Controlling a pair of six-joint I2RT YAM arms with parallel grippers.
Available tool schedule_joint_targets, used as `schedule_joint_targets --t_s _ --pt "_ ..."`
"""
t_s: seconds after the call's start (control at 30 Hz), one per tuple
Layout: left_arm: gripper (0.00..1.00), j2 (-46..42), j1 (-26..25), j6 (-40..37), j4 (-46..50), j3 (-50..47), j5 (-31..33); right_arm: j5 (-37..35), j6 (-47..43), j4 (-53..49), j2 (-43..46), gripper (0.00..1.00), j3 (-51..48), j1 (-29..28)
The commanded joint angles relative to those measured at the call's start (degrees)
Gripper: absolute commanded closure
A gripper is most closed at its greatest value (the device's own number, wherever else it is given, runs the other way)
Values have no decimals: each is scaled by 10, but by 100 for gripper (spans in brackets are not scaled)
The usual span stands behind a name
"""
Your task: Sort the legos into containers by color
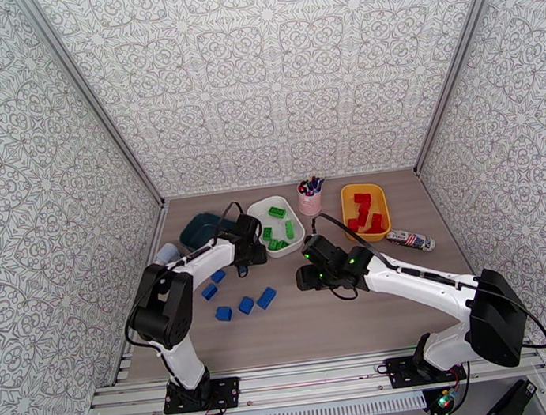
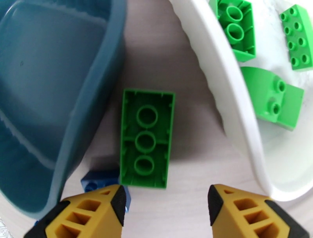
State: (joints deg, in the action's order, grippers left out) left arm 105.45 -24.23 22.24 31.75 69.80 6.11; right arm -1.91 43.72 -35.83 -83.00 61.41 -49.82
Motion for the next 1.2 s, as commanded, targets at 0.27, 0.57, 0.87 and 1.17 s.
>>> schedule_joint_targets --t_s 0.27,0.57,0.87,1.17 --pt "38 55 7 -27 19 50 38 -3 -2 -10 -12 41 24 -3" --pt "49 70 5 -21 7 50 27 -7 -5 -13 -13 42 26 -3" --pt "64 47 1 3 5 36 18 -10 -5 -13 -12 42 25 -4" --pt "67 -70 0 55 5 -27 -10 -15 -20 -11 -29 38 67 14"
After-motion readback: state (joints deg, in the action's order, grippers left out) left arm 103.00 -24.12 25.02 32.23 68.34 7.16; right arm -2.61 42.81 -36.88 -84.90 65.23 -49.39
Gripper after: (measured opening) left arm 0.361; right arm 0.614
